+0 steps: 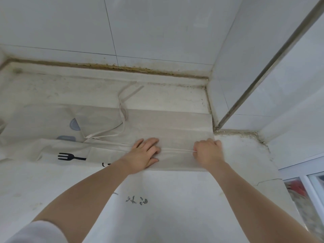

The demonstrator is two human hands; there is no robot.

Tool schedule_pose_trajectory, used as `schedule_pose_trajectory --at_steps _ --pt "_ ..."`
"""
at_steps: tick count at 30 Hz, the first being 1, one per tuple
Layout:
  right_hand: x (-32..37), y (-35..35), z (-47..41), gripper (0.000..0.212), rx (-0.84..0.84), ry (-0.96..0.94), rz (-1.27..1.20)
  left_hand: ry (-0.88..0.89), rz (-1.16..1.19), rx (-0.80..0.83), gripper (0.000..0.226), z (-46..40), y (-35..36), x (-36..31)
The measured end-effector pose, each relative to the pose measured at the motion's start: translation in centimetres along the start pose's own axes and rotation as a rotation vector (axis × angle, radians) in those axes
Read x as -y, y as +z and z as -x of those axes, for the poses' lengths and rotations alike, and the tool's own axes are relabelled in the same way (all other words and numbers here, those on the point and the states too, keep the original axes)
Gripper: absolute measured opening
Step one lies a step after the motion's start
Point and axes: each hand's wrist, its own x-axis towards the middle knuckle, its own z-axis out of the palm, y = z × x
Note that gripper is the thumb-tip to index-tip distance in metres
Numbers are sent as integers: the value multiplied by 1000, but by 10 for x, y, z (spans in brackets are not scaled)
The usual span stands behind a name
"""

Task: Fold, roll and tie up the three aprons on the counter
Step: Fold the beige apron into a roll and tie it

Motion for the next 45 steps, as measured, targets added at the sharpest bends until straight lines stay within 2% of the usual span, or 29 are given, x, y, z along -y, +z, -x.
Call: schedule_pose_trajectory --at_steps 2,4,7,9,10,13,15,16,18,21,23,26,31,34,37,42,45 --pt "-7 -3 2 23 56 156 5 -7 19 -30 25 0 4 2" --pt "-1 -6 3 26 -5 140 54 -34 36 -33 25 0 7 4" --pt "32 -3 5 36 -36 -183 -140 -53 32 34 27 -1 9 5" --pt "55 1 7 26 53 -393 -333 -57 60 98 33 -2 5 6" --pt "62 2 7 21 81 -440 -364 -46 78 111 39 -3 4 5" --pt "73 -6 0 20 96 -318 -299 5 128 203 58 -3 -13 12" --pt "72 -12 -6 25 127 -174 -205 78 151 254 51 -1 -30 20" --pt "75 -16 -11 26 146 -143 -187 126 123 221 52 1 -39 31" --pt "85 -19 -20 23 159 -159 -235 133 8 195 61 8 -57 54" --pt "112 -21 -39 23 87 -211 -339 2 -193 311 80 20 -84 95" --pt "132 -27 -55 37 13 -260 -381 -58 -303 386 92 25 -97 116" --pt "157 -37 -76 53 -51 -283 -334 -73 -293 474 101 23 -101 134" --pt "184 -39 -119 50 -11 -244 -293 93 -303 469 102 9 -99 146" --pt "188 -42 -137 47 -15 -159 -326 159 -265 516 92 7 -92 152" --pt "193 -49 -150 47 -43 -124 -260 203 -201 549 88 6 -85 160" --pt "193 -62 -159 30 84 -156 -312 251 -152 580 110 -2 -86 158" --pt "188 -66 -154 20 54 -190 -287 227 -160 537 120 -1 -89 156"
